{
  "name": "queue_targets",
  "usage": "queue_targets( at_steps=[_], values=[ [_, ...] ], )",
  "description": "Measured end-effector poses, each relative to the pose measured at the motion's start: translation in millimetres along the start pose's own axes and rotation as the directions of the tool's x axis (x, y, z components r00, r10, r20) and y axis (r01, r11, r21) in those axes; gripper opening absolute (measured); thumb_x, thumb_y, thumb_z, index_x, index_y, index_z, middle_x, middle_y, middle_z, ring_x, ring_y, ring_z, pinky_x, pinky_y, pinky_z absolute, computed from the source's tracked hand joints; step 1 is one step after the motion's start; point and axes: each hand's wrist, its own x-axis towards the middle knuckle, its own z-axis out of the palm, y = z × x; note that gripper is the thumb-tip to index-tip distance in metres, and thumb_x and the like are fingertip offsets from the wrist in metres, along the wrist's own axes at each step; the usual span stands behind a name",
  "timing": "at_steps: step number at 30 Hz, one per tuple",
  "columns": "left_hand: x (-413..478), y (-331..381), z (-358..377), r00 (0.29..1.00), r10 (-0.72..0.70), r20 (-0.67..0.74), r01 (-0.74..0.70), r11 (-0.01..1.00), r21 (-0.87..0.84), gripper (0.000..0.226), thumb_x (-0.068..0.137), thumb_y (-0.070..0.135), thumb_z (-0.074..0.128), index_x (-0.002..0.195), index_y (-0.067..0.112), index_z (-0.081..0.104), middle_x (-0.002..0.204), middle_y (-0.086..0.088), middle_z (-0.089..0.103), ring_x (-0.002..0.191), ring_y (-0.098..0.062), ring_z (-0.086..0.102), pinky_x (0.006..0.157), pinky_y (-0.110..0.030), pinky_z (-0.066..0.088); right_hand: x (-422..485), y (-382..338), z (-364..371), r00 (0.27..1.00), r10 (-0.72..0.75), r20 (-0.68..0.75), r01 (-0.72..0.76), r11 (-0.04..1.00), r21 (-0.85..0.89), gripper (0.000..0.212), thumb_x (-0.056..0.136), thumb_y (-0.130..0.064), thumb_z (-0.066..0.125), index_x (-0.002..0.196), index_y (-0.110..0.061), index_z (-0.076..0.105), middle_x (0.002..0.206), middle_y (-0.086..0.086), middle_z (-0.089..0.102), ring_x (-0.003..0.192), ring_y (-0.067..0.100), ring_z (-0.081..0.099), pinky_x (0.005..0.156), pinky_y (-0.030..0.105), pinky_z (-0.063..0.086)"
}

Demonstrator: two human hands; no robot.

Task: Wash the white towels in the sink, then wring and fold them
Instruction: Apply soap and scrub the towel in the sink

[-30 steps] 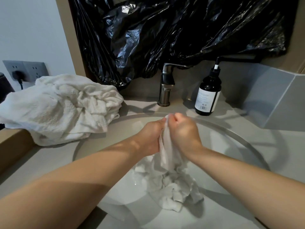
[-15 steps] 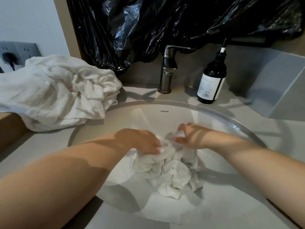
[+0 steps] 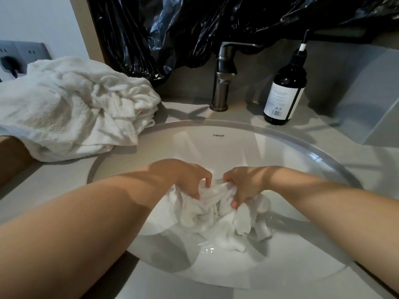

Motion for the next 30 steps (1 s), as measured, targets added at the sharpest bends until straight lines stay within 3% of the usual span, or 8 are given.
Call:
queue_targets(
  at_steps=[4, 7, 9, 14, 18, 21, 26, 30],
  values=[
    [-20, -10, -22, 0.978, -0.028, -0.206, -0.017, 0.977, -0.214, 0.047, 0.087, 0.015, 0.070, 0.128, 0.023, 0.049, 0.110, 0.002, 0.053, 0.099, -0.022, 0.054, 0.086, -0.034, 0.051, -16, 5, -18, 0.995, -0.003, -0.095, 0.019, 0.985, 0.170, 0.042, 0.067, -0.012, 0.084, 0.102, -0.020, 0.062, 0.095, 0.002, 0.065, 0.081, 0.020, 0.064, 0.070, 0.033, 0.055],
    [-33, -16, -34, 0.916, 0.033, -0.400, -0.086, 0.989, -0.117, 0.015, 0.083, 0.017, 0.072, 0.087, 0.024, 0.058, 0.084, 0.012, 0.050, 0.086, -0.015, 0.050, 0.067, -0.024, 0.043, -31, 8, -34, 0.976, -0.061, -0.207, 0.092, 0.986, 0.141, 0.039, 0.067, -0.010, 0.082, 0.082, -0.032, 0.053, 0.099, -0.007, 0.052, 0.083, 0.017, 0.057, 0.063, 0.030, 0.052],
    [-36, -9, -34, 0.894, 0.101, -0.436, -0.075, 0.994, 0.076, 0.025, 0.082, 0.022, 0.073, 0.078, 0.025, 0.049, 0.077, 0.012, 0.045, 0.083, -0.014, 0.045, 0.059, -0.022, 0.032, -36, 6, -35, 0.974, -0.088, -0.208, 0.096, 0.995, 0.030, 0.038, 0.074, -0.014, 0.076, 0.095, -0.036, 0.052, 0.101, -0.009, 0.037, 0.088, 0.015, 0.050, 0.057, 0.023, 0.046],
    [-27, 14, -19, 0.998, 0.042, -0.056, -0.028, 0.973, 0.231, 0.049, 0.080, 0.044, 0.076, 0.116, 0.016, 0.057, 0.109, 0.004, 0.050, 0.107, -0.019, 0.051, 0.074, -0.025, 0.039, -38, 4, -28, 0.992, -0.129, 0.018, 0.129, 0.957, -0.261, 0.044, 0.081, -0.022, 0.068, 0.122, -0.035, 0.060, 0.127, -0.008, 0.041, 0.114, 0.015, 0.049, 0.092, 0.032, 0.050],
    [-16, 4, -14, 0.998, -0.067, -0.002, 0.067, 0.991, 0.114, 0.060, 0.093, 0.060, 0.049, 0.117, 0.008, 0.067, 0.116, -0.004, 0.066, 0.105, -0.022, 0.059, 0.073, -0.025, 0.043, -40, 17, -35, 0.986, -0.070, -0.154, 0.103, 0.971, 0.216, 0.009, 0.086, -0.032, 0.068, 0.089, -0.030, 0.077, 0.092, -0.015, 0.070, 0.090, 0.008, 0.064, 0.078, 0.021, 0.050],
    [-5, 8, -10, 0.997, -0.074, 0.016, 0.072, 0.991, 0.111, 0.066, 0.093, 0.065, 0.042, 0.107, 0.006, 0.068, 0.107, -0.007, 0.068, 0.097, -0.024, 0.059, 0.076, -0.031, 0.042, -24, 22, -33, 0.956, 0.068, -0.286, -0.003, 0.975, 0.223, 0.028, 0.085, -0.043, 0.069, 0.102, -0.020, 0.069, 0.096, -0.006, 0.064, 0.091, 0.017, 0.060, 0.076, 0.027, 0.047],
    [2, 12, -1, 0.994, -0.064, 0.088, 0.054, 0.993, 0.106, 0.063, 0.086, 0.067, 0.054, 0.111, 0.010, 0.061, 0.107, -0.004, 0.060, 0.100, -0.026, 0.057, 0.078, -0.031, 0.042, -10, 18, -15, 0.988, 0.135, 0.080, -0.138, 0.990, 0.036, 0.092, 0.073, -0.046, 0.079, 0.142, -0.021, 0.023, 0.117, 0.000, 0.055, 0.103, 0.023, 0.058, 0.087, 0.035, 0.053],
    [6, 10, 0, 0.997, -0.018, 0.071, 0.013, 0.998, 0.062, 0.037, 0.092, 0.042, 0.061, 0.088, 0.005, 0.057, 0.092, -0.008, 0.056, 0.077, -0.020, 0.048, 0.061, -0.025, 0.038, -8, 14, -10, 0.985, 0.119, 0.121, -0.123, 0.992, 0.025, 0.084, 0.069, -0.026, 0.084, 0.135, -0.024, 0.032, 0.104, -0.002, 0.053, 0.098, 0.026, 0.063, 0.067, 0.035, 0.059]
  ],
)
